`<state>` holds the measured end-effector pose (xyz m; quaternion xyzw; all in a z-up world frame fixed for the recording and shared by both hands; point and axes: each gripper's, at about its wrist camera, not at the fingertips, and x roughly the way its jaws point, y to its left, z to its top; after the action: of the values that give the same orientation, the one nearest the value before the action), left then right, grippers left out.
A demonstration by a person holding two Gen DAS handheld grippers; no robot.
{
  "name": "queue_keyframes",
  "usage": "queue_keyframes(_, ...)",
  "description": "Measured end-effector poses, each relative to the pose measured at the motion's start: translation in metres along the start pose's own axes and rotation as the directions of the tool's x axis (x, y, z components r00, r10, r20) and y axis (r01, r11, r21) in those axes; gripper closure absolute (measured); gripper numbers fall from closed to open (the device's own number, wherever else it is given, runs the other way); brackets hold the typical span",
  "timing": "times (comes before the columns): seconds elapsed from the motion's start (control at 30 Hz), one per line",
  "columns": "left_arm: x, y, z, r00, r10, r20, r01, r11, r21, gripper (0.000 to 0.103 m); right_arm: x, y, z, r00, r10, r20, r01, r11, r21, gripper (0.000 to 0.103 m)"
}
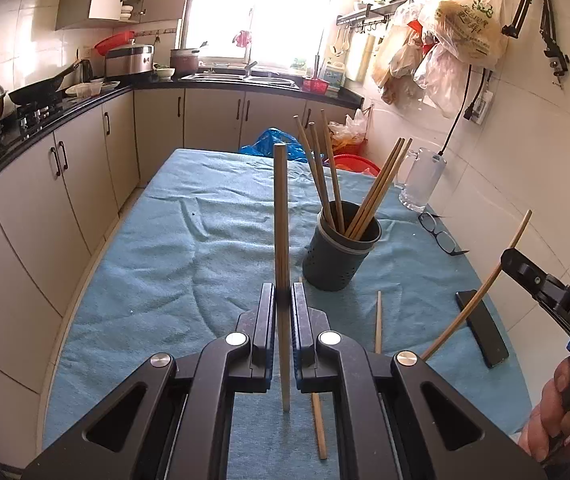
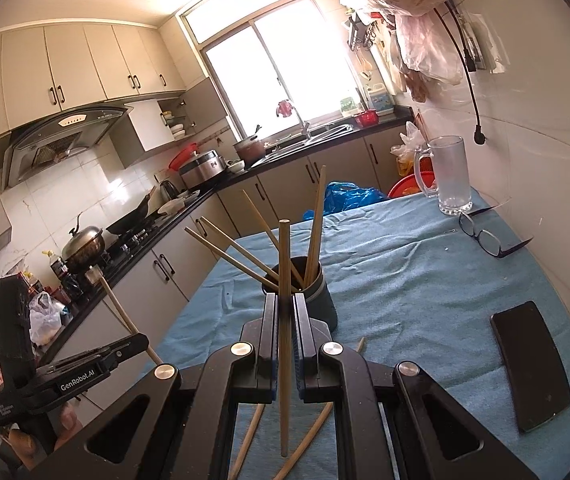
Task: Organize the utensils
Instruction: 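Lift both held chopsticks upright and carry them over the black holder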
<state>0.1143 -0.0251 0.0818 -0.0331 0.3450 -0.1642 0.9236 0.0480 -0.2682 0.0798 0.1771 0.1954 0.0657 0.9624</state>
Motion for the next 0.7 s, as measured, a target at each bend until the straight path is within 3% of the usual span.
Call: queue_keyframes(0.7,-0.0081,-0.003,-0.0031,0.999,0.043,0.033,-0.043,0.999,0.02,0.096,0.0006,0.0083,-0.0014,1.0,0.001,0.006,-0.001,1.0,-0.014,0.096)
